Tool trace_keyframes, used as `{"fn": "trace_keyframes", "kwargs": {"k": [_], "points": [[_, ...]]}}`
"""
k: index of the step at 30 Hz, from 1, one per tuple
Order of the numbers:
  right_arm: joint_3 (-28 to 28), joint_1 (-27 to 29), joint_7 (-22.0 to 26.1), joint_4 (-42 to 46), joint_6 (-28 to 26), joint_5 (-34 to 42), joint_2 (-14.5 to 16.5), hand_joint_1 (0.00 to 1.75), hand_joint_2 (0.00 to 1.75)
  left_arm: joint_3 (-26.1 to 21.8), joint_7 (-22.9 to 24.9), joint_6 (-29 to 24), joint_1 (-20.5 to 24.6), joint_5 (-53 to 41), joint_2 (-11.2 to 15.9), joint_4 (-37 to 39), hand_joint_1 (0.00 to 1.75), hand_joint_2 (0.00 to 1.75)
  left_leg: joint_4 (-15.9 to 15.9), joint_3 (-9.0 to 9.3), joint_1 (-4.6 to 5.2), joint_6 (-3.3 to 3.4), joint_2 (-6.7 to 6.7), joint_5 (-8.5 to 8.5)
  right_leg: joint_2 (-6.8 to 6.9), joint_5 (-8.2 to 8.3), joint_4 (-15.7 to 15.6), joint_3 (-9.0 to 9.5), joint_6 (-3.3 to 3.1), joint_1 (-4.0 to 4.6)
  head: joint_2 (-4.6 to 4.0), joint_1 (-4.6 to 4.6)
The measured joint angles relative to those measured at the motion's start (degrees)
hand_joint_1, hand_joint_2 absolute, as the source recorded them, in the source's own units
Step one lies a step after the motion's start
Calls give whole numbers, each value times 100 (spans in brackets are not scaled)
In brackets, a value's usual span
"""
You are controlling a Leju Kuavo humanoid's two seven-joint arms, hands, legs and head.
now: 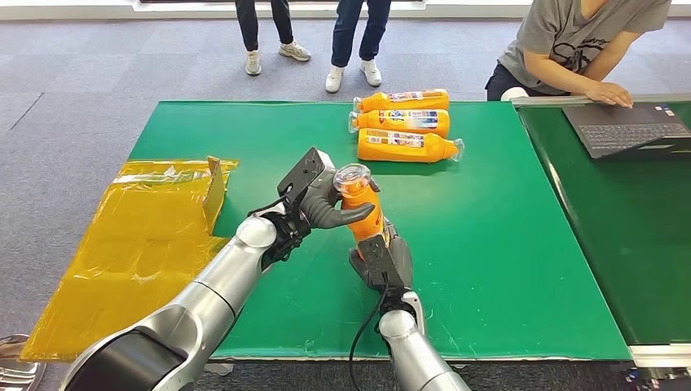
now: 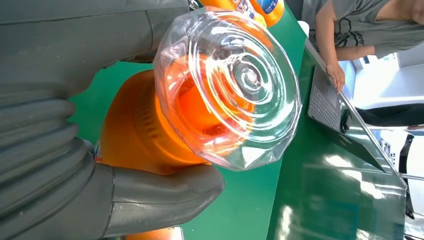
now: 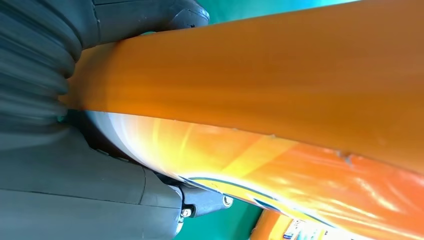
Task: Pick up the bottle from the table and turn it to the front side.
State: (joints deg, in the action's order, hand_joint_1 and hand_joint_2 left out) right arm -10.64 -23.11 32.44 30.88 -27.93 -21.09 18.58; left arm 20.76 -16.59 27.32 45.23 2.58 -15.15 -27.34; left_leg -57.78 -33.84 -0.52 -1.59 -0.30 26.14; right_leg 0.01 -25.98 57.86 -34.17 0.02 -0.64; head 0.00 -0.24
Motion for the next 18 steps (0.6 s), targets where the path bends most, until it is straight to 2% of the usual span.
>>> {"fn": "trace_keyframes", "kwargs": {"k": [9, 11, 13, 15, 18], "points": [[0, -1, 6, -2, -5, 0, 0, 175, 175, 0, -5, -4, 0, 17, 0, 1, 175, 175, 0, 0, 0, 0, 0, 0, 0, 0, 0, 0, 0, 0, 0, 0], [0, -1, 9, -2, -12, -1, 1, 87, 175, 0, -10, -8, 0, 18, 0, 1, 175, 175, 0, 0, 0, 0, 0, 0, 0, 0, 0, 0, 0, 0, 0, 0], [0, -1, 14, -2, -31, -2, 3, 0, 87, 0, -19, -19, 0, 19, 0, 2, 175, 175, 0, 0, 0, 0, 0, 0, 0, 0, 0, 0, 0, 0, 0, 0], [0, -2, 25, -2, -95, -2, 8, 0, 0, 0, -34, -81, -1, 20, 0, 1, 175, 175, 0, 0, 0, 0, 0, 0, 0, 0, 0, 0, 0, 0, 0, 0], [0, -4, 40, -2, -224, 2, 11, 0, 0, 0, -67, -262, -3, 20, 0, -15, 175, 175, 0, 0, 0, 0, 0, 0, 0, 0, 0, 0, 0, 0, 0, 0]]}}
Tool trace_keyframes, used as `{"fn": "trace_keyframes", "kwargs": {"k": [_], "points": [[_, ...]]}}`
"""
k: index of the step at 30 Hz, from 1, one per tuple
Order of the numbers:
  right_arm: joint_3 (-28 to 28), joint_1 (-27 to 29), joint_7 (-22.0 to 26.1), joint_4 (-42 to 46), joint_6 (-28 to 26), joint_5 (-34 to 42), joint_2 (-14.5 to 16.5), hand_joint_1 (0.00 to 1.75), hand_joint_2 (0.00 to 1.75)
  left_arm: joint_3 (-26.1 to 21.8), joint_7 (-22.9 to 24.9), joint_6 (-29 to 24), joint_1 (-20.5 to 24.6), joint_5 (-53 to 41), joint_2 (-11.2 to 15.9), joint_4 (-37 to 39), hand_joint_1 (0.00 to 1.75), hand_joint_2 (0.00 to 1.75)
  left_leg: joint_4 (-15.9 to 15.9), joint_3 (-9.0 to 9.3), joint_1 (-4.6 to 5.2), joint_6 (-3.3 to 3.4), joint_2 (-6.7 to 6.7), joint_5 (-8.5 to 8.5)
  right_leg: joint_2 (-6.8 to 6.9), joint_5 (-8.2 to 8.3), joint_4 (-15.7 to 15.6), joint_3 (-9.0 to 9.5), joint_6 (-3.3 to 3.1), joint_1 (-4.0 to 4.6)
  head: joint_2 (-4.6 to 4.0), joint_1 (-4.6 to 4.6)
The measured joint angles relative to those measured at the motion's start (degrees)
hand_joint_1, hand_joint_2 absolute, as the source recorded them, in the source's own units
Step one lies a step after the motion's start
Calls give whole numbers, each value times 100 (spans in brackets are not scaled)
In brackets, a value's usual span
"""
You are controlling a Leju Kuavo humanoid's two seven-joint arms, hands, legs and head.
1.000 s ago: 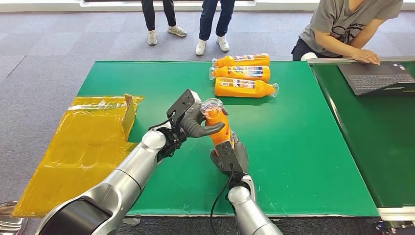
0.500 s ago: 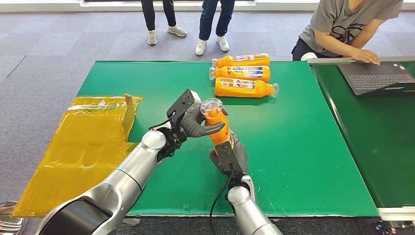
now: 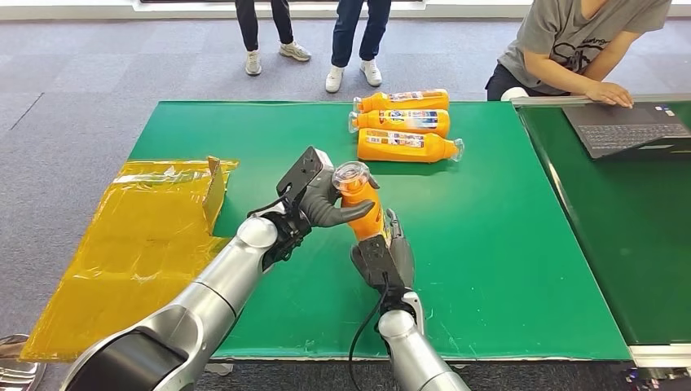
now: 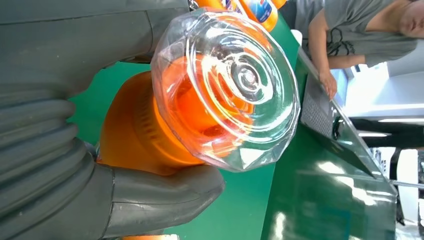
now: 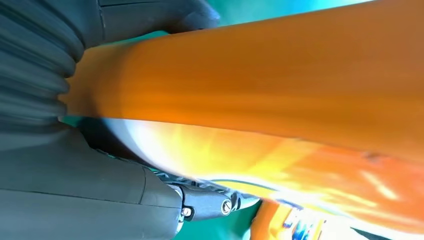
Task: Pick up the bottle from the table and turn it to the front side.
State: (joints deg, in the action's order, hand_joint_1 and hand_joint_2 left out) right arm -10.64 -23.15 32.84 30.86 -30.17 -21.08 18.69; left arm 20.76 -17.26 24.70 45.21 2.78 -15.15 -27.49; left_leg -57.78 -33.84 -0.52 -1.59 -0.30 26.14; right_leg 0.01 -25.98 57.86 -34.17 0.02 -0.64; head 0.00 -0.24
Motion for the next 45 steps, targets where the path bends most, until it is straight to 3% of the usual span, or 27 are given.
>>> {"fn": "trace_keyframes", "kwargs": {"k": [37, 45], "points": [[-2, 37, -9, 56, -122, -68, -6, 0, 0, 1, -41, -186, -1, -13, 25, -114, 175, 175, 0, 0, 0, 0, 0, 0, 0, 0, 0, -1, 0, 0, 0, -2], [1, 30, -41, 121, -207, -61, -13, 0, 0, 116, -147, -1190, 13, -718, 6, -126, 175, 175, 0, 4, 0, 0, 9, 1, -9, 0, 0, -3, 0, -1, 0, -2]]}}
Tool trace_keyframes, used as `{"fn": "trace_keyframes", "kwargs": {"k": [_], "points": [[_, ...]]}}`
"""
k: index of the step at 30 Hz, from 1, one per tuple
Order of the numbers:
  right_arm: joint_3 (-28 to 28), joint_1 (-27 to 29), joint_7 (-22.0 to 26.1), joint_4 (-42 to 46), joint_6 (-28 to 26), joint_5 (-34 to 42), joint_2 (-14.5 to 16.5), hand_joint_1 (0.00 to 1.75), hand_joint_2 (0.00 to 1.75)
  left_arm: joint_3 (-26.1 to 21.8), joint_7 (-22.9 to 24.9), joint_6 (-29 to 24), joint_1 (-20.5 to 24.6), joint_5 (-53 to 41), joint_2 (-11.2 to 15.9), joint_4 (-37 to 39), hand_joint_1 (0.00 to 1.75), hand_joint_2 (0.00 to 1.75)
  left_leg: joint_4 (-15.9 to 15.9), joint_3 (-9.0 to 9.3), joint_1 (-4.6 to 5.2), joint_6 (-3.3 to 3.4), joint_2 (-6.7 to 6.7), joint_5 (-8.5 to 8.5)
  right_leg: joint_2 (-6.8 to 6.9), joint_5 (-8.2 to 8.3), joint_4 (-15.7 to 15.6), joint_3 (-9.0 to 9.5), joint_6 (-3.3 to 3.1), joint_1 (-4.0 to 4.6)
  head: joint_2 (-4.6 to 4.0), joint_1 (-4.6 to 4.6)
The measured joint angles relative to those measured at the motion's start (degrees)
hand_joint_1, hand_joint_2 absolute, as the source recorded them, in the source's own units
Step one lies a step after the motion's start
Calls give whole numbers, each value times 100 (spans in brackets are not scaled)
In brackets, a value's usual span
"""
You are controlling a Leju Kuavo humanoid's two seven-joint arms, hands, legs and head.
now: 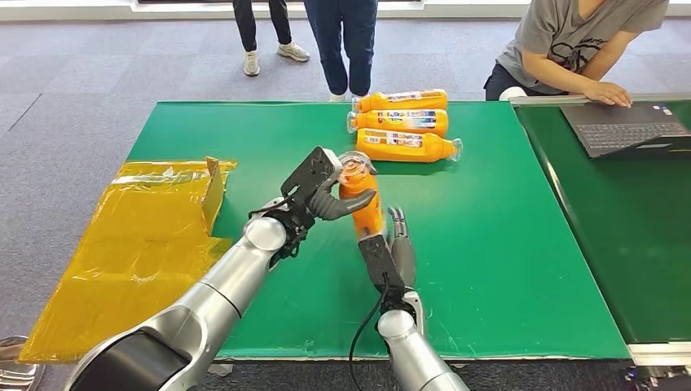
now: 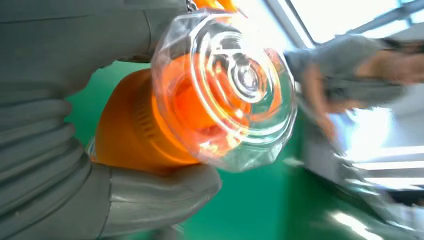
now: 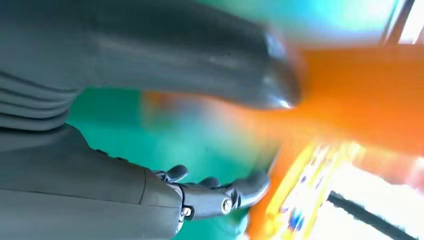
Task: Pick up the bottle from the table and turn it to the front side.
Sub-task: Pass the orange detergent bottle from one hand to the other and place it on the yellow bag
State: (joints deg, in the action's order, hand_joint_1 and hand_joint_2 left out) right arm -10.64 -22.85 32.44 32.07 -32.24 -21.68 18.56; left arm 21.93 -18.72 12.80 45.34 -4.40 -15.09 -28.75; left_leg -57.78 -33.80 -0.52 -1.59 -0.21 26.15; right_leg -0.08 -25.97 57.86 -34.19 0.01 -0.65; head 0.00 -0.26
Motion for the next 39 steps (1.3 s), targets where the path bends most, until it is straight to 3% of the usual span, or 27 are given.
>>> {"fn": "trace_keyframes", "kwargs": {"k": [3, 7, 9, 26, 29, 33, 39], "points": [[4, -11, 9, 44, -54, 13, -32, 0, 0, 74, 14, -670, 3, -603, 83, -14, 175, 175, -1, -1, -2, -1, 0, -4, 1, 1, 0, -5, -1, 2, 0, -2], [23, -8, 15, 73, -68, 75, -52, 0, 0, 408, 295, -2474, 38, -2388, 215, -214, 175, 175, -1, -5, -2, -4, -7, -9, 5, 3, 1, -6, -4, 3, 0, 0], [43, 6, 18, 83, -66, 91, -65, 0, 0, 507, 462, -2887, 60, -2944, 291, -350, 175, 175, -1, -5, -2, -4, -6, -8, 3, 3, 1, -6, -4, 2, 0, -1], [56, 189, 39, 137, -11, 105, -76, 0, 0, 544, 1396, -4184, -139, -5236, 614, -699, 175, 175, -1, -7, -2, -4, -6, -8, 3, 3, 1, -7, -4, 2, 0, -1], [56, 189, 76, 137, -18, 138, -77, 0, 0, 564, 1863, -4613, -160, -5976, 650, -719, 175, 175, -1, -7, -2, -4, -6, -8, 3, 3, 1, -7, -4, 2, 0, -1], [56, 189, 112, 137, -68, 198, -77, 0, 0, 631, 2871, -4960, -185, -7622, 744, -837, 175, 175, -1, -7, -2, -4, -6, -8, 4, 3, 1, -8, -4, 2, 0, -1], [56, 189, 118, 137, -83, 212, -79, 0, 0, 631, 3125, -4921, -231, -7990, 821, -959, 175, 175, -1, -7, -2, -4, -4, -8, 0, 3, 1, -10, -4, 2, 0, -1]]}}
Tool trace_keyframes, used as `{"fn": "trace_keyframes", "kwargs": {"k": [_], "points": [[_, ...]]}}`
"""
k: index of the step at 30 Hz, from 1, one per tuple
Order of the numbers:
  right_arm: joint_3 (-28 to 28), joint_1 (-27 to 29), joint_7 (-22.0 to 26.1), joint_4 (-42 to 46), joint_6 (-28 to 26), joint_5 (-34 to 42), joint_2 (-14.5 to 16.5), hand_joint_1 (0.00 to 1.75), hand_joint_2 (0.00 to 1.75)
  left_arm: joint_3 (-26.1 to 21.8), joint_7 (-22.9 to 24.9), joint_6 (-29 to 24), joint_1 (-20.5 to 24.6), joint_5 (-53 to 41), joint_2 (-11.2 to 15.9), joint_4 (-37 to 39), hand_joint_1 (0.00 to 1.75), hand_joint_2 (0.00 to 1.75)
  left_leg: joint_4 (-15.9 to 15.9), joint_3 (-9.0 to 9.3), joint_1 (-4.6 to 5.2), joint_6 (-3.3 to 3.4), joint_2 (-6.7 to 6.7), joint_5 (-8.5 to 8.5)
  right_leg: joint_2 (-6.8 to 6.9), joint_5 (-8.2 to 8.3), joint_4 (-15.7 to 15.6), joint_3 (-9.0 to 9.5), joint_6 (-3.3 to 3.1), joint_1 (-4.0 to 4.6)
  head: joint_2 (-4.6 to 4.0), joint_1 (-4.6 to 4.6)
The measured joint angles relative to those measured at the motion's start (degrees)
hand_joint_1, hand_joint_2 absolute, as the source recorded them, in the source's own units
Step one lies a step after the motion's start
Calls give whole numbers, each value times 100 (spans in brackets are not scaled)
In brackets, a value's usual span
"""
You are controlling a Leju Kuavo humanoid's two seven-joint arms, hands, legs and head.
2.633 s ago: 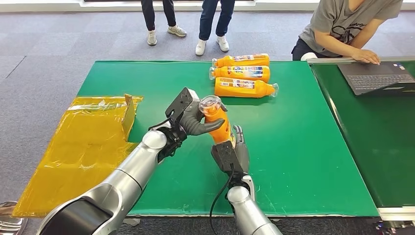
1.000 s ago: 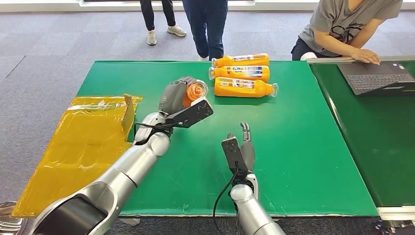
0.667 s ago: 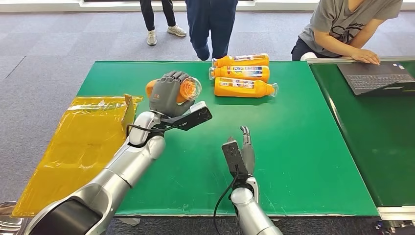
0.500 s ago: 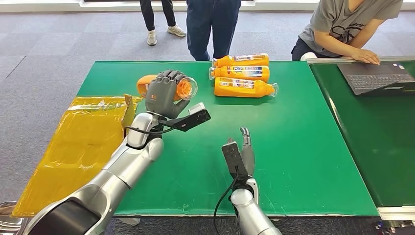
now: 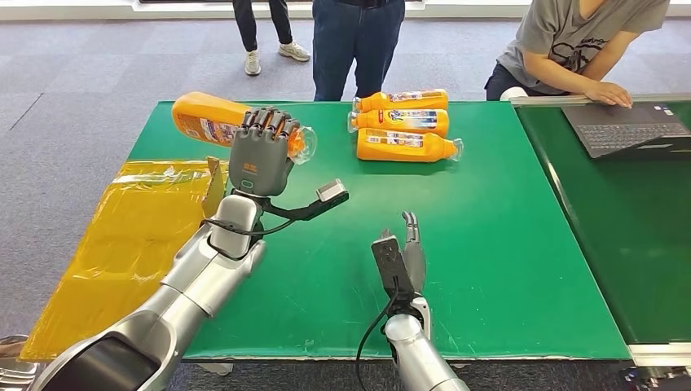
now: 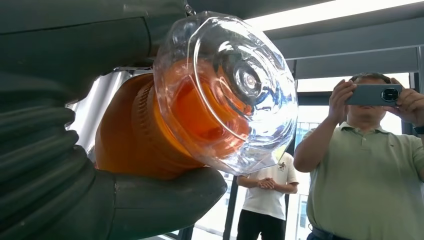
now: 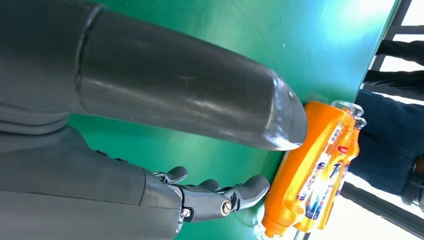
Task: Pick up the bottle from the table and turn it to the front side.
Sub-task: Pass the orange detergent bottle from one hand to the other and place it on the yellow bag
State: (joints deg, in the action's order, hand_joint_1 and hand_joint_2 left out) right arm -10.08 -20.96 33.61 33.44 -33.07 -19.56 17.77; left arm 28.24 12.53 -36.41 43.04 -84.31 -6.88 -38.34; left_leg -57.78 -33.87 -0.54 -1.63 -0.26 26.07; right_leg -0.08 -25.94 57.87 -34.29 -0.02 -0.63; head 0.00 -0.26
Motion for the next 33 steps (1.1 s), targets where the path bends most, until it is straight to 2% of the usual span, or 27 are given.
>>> {"fn": "trace_keyframes", "kwargs": {"k": [20, 25, 29, 33], "points": [[0, 0, 1, 0, 0, 1, 0, 0, 0, 0, 6, 9, -12, -5, 68, -57, 175, 175, 0, 0, 0, 0, 0, 0, -1, 0, 0, -1, 0, 0, 0, 0], [0, 3, -2, 0, -15, 33, -3, 0, 0, 0, 42, 262, -39, -51, 75, -112, 175, 175, 0, 0, 0, 0, 0, 0, -1, 0, 0, 0, 0, 0, 0, 0], [3, 23, -10, 2, -11, 32, -22, 0, 0, 22, 306, 549, -177, -61, 165, -369, 175, 175, 0, 0, 0, 0, 4, 0, -5, 0, 0, -2, 0, 0, 0, 0], [29, 70, -12, 36, 10, 3, -50, 0, 0, 247, 737, 741, -327, -62, 408, -695, 175, 175, 0, -2, 0, 0, 5, 1, -5, 0, 0, -5, 0, 1, 0, 0]]}}
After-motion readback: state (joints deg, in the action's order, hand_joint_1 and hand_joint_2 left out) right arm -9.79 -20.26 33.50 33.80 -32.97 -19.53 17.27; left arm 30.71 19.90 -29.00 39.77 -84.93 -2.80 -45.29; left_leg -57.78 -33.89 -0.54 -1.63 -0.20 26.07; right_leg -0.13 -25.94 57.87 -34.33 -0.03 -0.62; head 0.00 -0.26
